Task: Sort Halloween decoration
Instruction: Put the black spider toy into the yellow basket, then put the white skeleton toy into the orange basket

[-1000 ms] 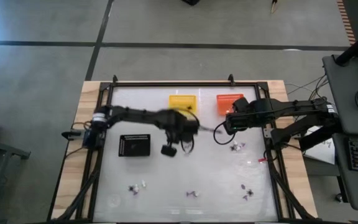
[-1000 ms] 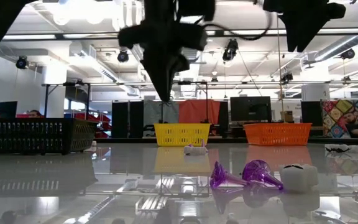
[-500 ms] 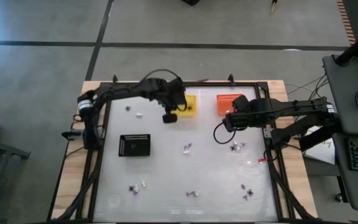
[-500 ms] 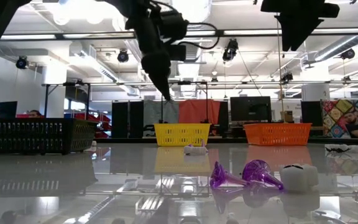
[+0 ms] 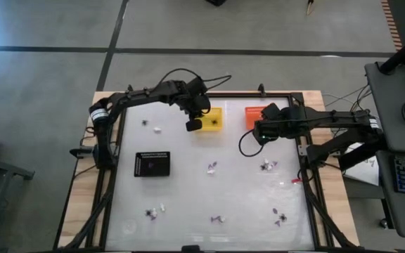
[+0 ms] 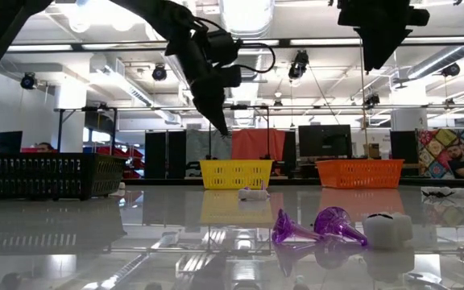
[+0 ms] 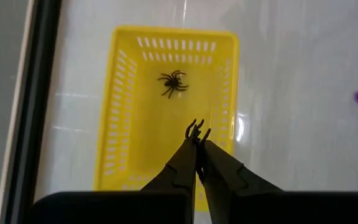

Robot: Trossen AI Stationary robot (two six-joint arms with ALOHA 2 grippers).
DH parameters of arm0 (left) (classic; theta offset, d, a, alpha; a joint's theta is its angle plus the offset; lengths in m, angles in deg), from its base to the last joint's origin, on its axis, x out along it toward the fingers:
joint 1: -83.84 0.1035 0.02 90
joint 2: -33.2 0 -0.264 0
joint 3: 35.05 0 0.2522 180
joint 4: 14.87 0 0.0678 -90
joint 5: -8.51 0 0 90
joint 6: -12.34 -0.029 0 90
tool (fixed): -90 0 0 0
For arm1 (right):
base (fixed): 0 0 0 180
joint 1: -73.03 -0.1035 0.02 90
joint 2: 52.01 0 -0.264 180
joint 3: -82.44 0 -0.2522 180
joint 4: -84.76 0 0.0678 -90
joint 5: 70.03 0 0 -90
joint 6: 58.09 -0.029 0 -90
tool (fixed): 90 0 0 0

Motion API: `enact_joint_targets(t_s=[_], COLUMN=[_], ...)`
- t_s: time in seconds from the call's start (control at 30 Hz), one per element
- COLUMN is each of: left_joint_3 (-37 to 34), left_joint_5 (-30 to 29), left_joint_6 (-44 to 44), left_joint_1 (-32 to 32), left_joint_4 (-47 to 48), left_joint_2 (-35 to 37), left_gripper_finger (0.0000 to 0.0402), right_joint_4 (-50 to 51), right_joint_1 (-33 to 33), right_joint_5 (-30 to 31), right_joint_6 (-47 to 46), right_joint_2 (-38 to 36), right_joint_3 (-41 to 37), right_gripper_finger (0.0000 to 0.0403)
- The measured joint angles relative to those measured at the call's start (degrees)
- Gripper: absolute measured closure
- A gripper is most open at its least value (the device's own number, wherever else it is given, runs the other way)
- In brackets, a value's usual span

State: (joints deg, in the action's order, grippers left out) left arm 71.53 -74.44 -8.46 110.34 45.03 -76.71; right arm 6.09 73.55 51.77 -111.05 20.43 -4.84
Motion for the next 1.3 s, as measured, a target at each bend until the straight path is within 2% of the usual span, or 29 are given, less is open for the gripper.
enact_joint_targets(t_s=[0.4, 0.57, 0.9, 1.0, 1.13, 1.3], left_joint_3=[-0.03, -0.04, -0.04, -0.04, 0.09, -0.79], left_joint_5=[0.02, 0.04, 0.02, -0.72, -3.26, -3.32], left_joint_6=[0.22, 0.26, 0.28, 0.28, 0.28, 0.27], left_joint_1=[0.02, 0.04, 0.28, 0.28, 0.33, 0.37], left_joint_4=[-2.38, -5.18, -4.6, -2.09, 5.79, 16.55], left_joint_2=[-1.15, -1.15, -1.15, -1.15, -1.09, -1.0], left_gripper_finger=[0.04, 0.0381, 0.0341, 0.0332, 0.0327, 0.0326], right_joint_4=[-0.26, -0.53, -1.81, -2.95, -2.91, -3.04], right_joint_1=[2.27, 2.27, 2.27, 2.27, 2.27, 2.27], right_joint_5=[1.46, 1.44, 1.44, 1.42, 1.41, 1.61], right_joint_6=[2.76, 2.61, 2.63, 2.65, 2.74, 3.57], right_joint_2=[0.0, 0.0, 0.0, 0.0, 0.0, 0.0], right_joint_3=[0.0, 0.0, 0.0, 0.0, 0.0, 0.0], right_gripper_finger=[0.0275, 0.0275, 0.0275, 0.0275, 0.0275, 0.0275])
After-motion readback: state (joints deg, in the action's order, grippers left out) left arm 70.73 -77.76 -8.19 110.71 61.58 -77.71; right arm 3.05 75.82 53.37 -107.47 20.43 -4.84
